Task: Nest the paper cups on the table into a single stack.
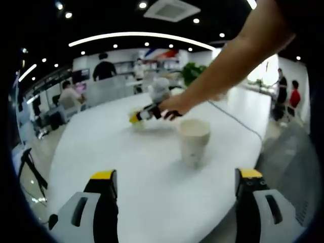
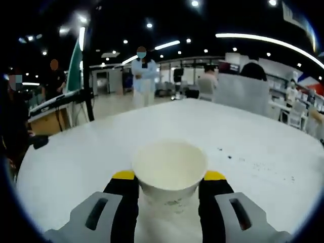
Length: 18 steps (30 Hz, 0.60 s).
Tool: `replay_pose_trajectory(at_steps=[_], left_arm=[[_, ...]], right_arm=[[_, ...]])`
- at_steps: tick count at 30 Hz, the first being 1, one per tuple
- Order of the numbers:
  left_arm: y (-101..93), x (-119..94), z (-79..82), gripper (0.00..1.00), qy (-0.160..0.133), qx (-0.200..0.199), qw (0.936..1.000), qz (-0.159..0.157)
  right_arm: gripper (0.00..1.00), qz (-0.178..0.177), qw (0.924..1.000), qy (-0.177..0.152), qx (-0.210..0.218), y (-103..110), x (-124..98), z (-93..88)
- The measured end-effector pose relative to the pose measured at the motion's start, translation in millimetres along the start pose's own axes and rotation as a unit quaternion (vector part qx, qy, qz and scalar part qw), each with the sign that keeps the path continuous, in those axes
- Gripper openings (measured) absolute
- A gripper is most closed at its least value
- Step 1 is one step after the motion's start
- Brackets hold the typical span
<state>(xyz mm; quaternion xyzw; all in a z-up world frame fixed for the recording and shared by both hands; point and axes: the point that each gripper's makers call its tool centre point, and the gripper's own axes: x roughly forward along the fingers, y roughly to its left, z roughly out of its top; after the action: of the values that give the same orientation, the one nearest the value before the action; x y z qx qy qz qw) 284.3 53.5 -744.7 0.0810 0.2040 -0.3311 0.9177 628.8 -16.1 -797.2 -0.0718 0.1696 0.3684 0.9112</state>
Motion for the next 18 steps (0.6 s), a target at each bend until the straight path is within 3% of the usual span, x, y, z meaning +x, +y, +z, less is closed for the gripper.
replay_pose_trajectory(at_steps=[4, 10, 18], left_arm=[[-0.4, -0.3, 0.6, 0.95, -0.001, 0.000, 1.0000, 0.000], [-1.3, -2.5, 2.9, 0.95, -0.008, 0.000, 1.0000, 0.002], [-3.4, -3.6, 2.3, 0.95, -0.010, 0.004, 0.9999, 0.000]], right_arm=[[0.42, 0.008, 0.9999, -0.015, -0.004, 3.3, -5.4, 15.2], [0.42, 0.013, 0.9990, -0.043, -0.001, 6.9, -21.3, 51.7], [0.42, 0.000, 0.9974, -0.072, -0.004, -7.3, -49.1, 102.4]])
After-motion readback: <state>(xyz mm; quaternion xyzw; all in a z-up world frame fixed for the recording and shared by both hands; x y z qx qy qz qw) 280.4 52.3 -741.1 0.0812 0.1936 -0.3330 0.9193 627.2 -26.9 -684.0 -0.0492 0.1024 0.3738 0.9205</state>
